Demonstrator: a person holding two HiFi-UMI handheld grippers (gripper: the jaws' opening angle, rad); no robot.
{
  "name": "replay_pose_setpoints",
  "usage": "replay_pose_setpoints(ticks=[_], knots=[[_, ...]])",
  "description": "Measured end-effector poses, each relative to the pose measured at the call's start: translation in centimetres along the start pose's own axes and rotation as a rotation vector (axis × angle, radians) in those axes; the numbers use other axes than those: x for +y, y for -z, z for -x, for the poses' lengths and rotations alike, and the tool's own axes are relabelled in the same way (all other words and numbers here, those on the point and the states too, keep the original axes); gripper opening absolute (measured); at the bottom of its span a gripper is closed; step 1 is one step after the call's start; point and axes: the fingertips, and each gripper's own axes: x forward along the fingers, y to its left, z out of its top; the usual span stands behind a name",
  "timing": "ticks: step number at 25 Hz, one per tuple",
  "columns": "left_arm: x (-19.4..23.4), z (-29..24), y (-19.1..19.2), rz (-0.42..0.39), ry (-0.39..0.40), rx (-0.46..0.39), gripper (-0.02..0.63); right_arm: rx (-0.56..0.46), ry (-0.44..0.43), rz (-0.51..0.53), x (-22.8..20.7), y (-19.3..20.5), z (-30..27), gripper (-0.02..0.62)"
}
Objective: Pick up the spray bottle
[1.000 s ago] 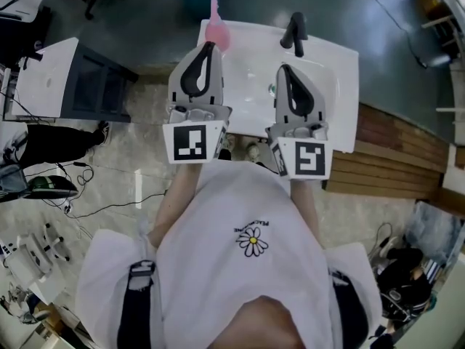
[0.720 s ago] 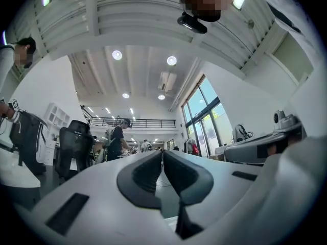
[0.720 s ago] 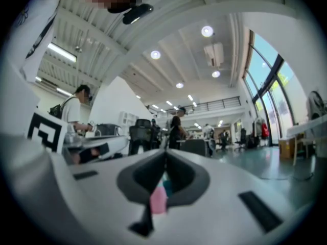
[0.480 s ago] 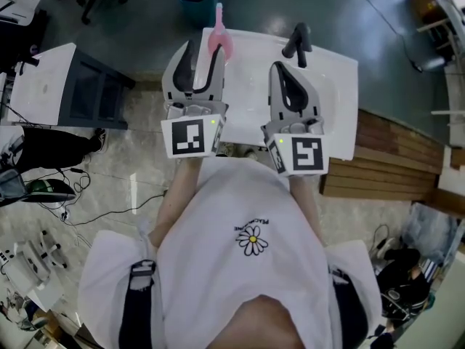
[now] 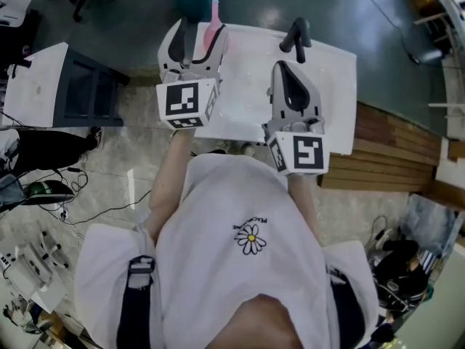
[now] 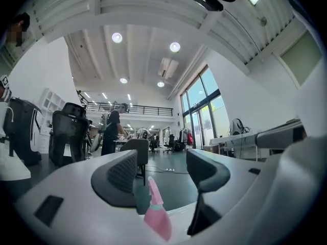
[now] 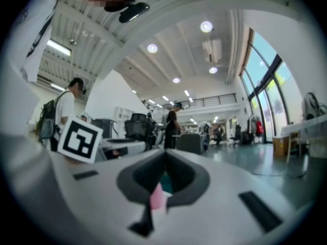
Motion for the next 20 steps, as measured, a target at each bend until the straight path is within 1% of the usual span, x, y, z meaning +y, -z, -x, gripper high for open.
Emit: replay_pose_setpoints(ticks=[4, 9, 20], knots=[[0.3, -2.0, 2.6, -0.022, 0.025, 0.09, 0.305, 0.003, 0.02, -0.006, -0.4, 0.2, 0.2, 0.029], [0.6, -4.1, 5.3, -0.026, 0.042, 0.157, 0.307, 0.011, 0.045, -0.013, -0.9, 0.4, 0.6, 0.029], [0.9, -6.9, 11.2, 0.024, 0.046, 0.284, 0.307, 0.04, 0.088, -0.012, -1.9, 0.9, 0.9, 0.029]])
